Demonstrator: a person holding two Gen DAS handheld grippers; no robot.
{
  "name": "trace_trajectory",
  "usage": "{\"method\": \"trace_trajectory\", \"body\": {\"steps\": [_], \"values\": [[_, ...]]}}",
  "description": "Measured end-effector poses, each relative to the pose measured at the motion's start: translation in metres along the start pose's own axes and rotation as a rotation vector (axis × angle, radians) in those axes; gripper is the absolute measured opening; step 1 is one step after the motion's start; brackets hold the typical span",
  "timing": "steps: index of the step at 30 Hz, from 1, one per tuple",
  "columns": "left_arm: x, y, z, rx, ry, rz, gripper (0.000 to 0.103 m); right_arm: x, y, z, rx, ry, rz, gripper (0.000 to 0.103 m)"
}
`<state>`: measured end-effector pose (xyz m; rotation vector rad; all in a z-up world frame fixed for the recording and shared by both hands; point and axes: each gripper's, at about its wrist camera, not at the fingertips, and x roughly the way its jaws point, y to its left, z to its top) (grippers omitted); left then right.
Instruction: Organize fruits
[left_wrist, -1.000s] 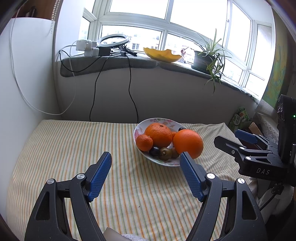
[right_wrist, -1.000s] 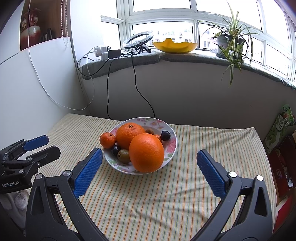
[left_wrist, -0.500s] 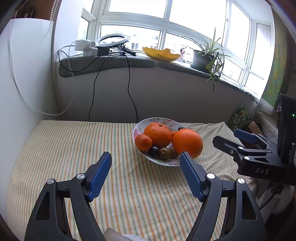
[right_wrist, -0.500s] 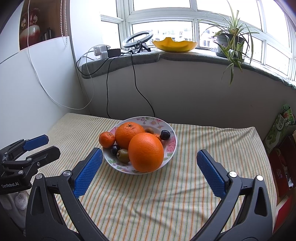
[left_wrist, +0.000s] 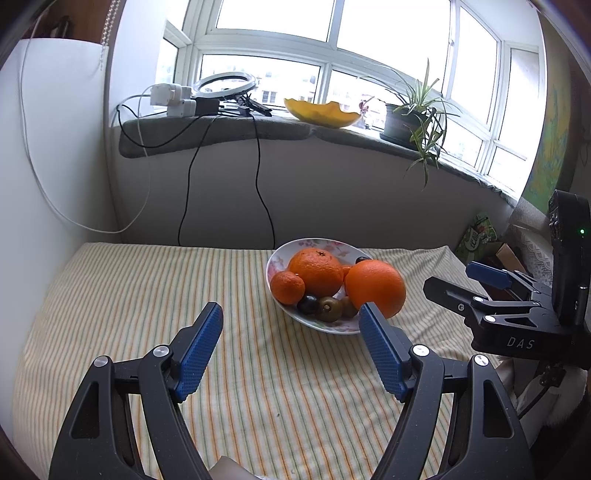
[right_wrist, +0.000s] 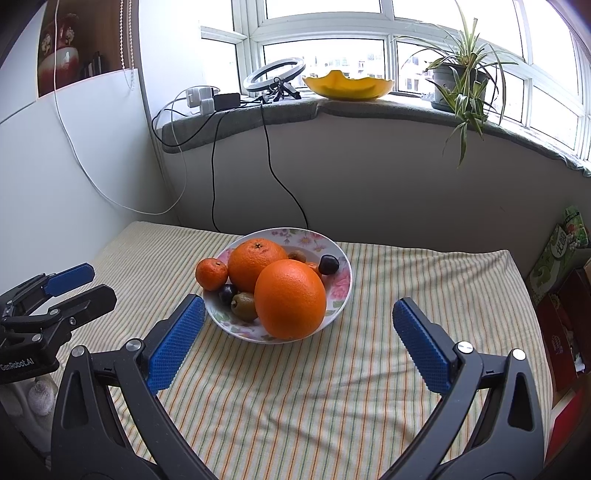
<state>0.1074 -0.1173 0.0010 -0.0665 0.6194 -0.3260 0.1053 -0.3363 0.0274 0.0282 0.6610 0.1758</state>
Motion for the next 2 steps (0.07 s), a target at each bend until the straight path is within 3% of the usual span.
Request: {"method": "trace_trajectory", "body": {"steps": [2], "values": [[0.0013,0.0006,-0.0005,0.001,0.008,-0.001,0.076,0.0005,0.0000,-0.0006,-0.001,0.002,-0.004,0.103]]}}
